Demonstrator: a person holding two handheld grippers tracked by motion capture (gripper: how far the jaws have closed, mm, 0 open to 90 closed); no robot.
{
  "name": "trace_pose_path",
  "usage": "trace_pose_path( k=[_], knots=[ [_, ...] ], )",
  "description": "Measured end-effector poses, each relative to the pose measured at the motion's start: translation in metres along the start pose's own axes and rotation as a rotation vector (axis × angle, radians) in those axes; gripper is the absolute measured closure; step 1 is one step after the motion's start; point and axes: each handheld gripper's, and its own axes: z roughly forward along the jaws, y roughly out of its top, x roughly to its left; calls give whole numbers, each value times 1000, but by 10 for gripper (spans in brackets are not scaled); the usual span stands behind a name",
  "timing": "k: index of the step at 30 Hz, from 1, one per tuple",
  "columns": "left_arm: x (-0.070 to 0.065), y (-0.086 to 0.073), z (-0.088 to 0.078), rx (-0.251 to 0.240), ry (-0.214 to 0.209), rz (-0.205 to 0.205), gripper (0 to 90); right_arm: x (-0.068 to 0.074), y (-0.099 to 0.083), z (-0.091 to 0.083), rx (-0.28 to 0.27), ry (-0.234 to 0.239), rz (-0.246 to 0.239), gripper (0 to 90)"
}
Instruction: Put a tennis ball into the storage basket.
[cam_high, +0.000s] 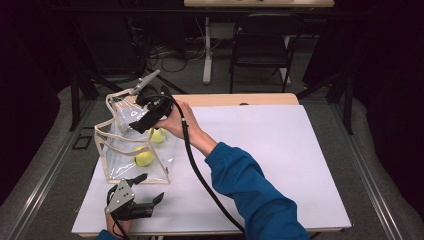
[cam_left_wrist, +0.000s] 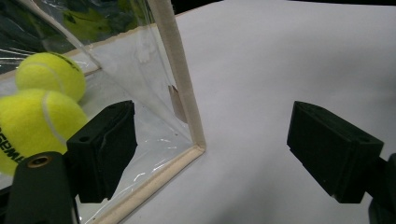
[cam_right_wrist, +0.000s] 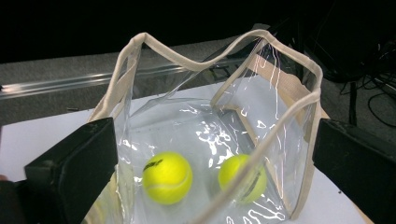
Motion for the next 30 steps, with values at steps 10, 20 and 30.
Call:
trace_pose_path(
  k=[10,20,30],
  knots=[
    [0,0,0,5,2,-1,159,-7,-15,-23,-5,18,17,0],
    [-1,1,2,12,5,0,160,-11,-33,-36,6,32,29,0],
    [-1,0,1,12,9,4,159,-19,-51,-54,-6,18,49,0]
  ],
)
